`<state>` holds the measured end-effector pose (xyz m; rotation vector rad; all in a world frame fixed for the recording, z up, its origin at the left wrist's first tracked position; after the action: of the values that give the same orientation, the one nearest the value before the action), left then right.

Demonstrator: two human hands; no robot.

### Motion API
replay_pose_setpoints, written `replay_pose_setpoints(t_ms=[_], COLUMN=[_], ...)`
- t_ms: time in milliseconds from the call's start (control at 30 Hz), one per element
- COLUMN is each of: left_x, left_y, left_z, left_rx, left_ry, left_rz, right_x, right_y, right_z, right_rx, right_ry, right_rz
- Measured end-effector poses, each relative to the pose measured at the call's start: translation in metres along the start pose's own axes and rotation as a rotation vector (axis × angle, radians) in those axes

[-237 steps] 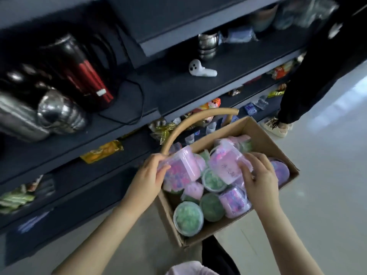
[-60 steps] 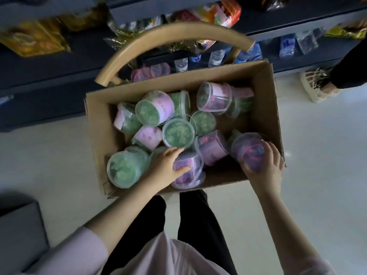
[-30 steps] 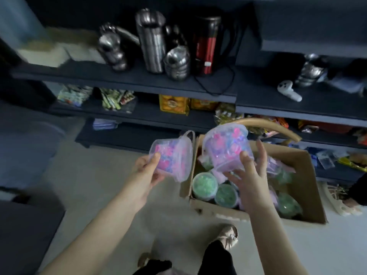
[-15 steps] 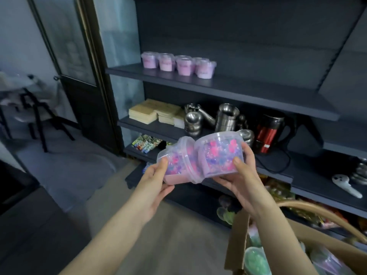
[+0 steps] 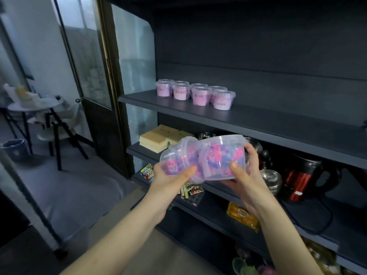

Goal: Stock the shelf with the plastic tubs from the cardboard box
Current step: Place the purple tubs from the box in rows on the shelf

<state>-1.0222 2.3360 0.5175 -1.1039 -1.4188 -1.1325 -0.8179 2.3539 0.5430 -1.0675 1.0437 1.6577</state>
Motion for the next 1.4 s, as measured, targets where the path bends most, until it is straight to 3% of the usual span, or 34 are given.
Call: replay_pose_setpoints(t_ms=[267, 567, 767, 900, 1067, 1400], left_x=[0.028, 0.046, 0.086, 0.111, 0.143, 0.151], left_y=[-0.032, -0.084, -0.13, -0.146, -0.151, -0.154], left_z=[0.081, 0.195, 0.29, 0.348, 0.433, 0.569], left_rx=[0.166, 0.151, -0.008, -0.106, -0.025, -0.113], left_ry=[0.075, 0.116, 0.11, 0.057, -0.01, -0.079], left_rz=[0.011, 0.06, 0.008, 0.07, 0.148, 0.182], right_x=[0.0, 0.04, 0.05, 0.049, 0.049, 0.102], right_y=[0.013, 0.057, 0.083, 0.084, 0.068, 0.044], right_z=[0.103, 0.226, 0.302, 0.341, 0.397, 0.488], right_rx=[-0.123, 0.163, 0.296, 0.354, 0.447, 0.506], right_ry=[0.109, 0.111, -0.033, -0.08, -0.105, -0.016], right_rz=[-0.046, -0.048, -0.015, -0.071, -0.128, -0.184])
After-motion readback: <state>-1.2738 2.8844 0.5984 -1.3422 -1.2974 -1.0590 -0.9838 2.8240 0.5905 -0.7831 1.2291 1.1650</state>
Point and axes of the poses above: each hand's wrist, its own z-axis towards the middle knuckle, its own y-axis out of the palm, x = y × z, the point moved 4 cm from there along z, towards the middle knuckle, and after that the axes turned 4 degrees about -z, right-handed, at the moved point
